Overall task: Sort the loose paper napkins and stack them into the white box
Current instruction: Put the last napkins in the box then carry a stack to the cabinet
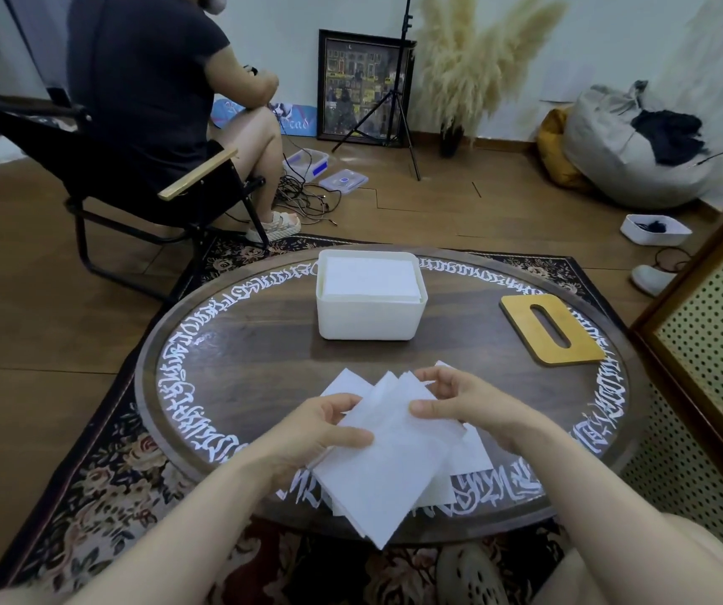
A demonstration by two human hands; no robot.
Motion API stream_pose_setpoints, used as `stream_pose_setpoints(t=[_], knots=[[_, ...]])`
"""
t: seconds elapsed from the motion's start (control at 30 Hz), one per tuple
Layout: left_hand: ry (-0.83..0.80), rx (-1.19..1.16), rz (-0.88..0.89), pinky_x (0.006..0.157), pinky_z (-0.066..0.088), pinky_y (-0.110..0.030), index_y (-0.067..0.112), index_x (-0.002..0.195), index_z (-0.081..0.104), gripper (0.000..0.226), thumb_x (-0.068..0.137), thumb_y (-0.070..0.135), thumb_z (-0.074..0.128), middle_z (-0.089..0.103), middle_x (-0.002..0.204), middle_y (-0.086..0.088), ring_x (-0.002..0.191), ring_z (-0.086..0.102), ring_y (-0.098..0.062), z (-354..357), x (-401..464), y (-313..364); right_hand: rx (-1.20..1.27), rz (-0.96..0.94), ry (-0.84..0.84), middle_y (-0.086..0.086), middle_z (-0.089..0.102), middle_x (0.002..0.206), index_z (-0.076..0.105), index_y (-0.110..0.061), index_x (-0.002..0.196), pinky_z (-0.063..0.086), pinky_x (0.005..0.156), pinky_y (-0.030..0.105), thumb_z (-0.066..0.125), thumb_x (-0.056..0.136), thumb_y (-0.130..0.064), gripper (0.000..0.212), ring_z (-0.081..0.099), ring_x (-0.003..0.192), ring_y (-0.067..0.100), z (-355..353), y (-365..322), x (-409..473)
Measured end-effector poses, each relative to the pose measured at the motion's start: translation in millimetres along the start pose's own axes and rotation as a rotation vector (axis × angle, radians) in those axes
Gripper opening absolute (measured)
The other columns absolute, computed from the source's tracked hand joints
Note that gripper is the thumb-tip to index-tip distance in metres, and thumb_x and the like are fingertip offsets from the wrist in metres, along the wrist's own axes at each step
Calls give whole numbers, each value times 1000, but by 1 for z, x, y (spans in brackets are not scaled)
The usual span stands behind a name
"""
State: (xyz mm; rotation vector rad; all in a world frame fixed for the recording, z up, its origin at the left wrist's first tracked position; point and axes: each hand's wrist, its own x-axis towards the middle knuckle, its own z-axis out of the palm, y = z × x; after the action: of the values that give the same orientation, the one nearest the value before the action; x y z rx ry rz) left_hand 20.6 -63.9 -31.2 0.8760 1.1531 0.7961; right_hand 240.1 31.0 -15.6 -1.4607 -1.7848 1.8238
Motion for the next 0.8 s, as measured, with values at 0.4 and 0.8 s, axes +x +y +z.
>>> stream_pose_setpoints(t=[0.4, 0.8], knots=[[273, -109, -32, 81, 53, -39, 19, 108, 70, 29, 80, 11, 73, 74, 100, -9, 82, 69, -25, -7, 6, -4, 166, 65, -89, 11, 71, 110, 69, -7, 112, 49, 100, 43, 75, 80, -13, 34, 66, 107, 31, 21, 9, -2], [534, -118, 343, 72, 56, -24, 16, 95, 68, 38, 75, -16, 67, 75, 85, 3, 79, 69, -10, 13, 11, -21, 472, -292, 387, 2, 75, 93, 70, -11, 98, 55, 74, 26, 70, 81, 1, 21, 71, 86, 16, 58, 25, -7]])
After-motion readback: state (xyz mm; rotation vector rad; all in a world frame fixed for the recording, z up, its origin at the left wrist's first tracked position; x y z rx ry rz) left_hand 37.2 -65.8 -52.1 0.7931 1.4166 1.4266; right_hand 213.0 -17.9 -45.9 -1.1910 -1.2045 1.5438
